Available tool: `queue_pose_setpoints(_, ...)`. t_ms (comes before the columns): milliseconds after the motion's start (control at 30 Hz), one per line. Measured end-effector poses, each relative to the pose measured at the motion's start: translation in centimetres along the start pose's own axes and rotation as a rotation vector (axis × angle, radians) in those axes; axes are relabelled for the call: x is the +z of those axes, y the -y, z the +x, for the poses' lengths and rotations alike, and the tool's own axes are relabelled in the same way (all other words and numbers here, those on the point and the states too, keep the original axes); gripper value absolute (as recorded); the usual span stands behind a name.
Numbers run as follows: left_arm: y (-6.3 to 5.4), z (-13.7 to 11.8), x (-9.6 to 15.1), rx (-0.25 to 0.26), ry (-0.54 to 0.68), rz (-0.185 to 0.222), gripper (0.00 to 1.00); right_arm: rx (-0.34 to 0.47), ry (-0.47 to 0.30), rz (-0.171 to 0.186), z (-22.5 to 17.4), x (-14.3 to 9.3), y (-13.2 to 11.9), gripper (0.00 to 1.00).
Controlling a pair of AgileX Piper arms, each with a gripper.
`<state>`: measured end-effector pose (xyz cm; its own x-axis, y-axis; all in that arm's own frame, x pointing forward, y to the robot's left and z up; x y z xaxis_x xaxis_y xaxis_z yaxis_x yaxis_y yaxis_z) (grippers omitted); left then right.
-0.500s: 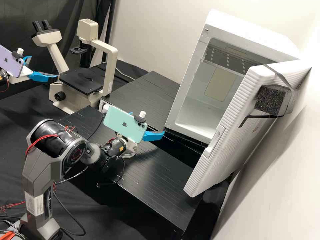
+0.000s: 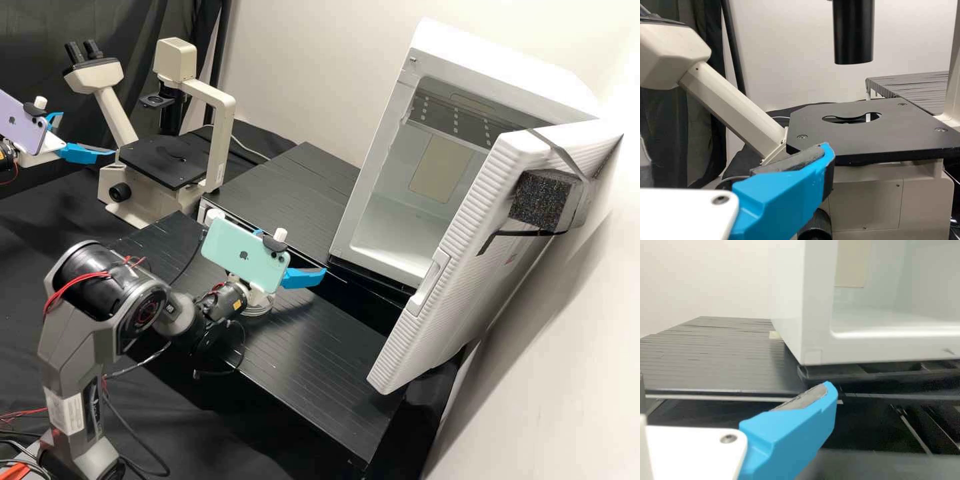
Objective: Return the petri dish to the incubator.
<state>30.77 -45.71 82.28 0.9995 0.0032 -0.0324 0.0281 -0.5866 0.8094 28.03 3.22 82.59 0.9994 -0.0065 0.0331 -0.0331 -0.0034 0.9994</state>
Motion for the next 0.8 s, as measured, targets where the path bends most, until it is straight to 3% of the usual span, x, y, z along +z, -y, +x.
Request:
queue_pose_setpoints(167,0.0,0.0,0.0,0.000,0.000,0.000,1.00,0.049,-0.035,0.037,-3.9,0.3,-0.2,1.00)
queue_pose_setpoints(300,0.0,0.0,0.0,0.000,0.000,0.000,1.00,0.086,-0.074,0.035,-6.8,0.4,-0.1,1.00)
queue_pose_setpoints(433,0.0,0.0,0.0,0.000,0.000,0.000,1.00,0.074,-0.065,0.035,-9.6,1.0,0.4,1.00)
queue_pose_setpoints(600,0.0,0.0,0.0,0.000,0.000,0.000,1.00,0.051,-0.088,0.005,-10.6,1.0,0.4,1.00)
queue_pose_setpoints(800,0.0,0.0,0.0,0.000,0.000,0.000,1.00,-0.038,-0.090,-0.020,-12.1,1.0,-0.7,1.00)
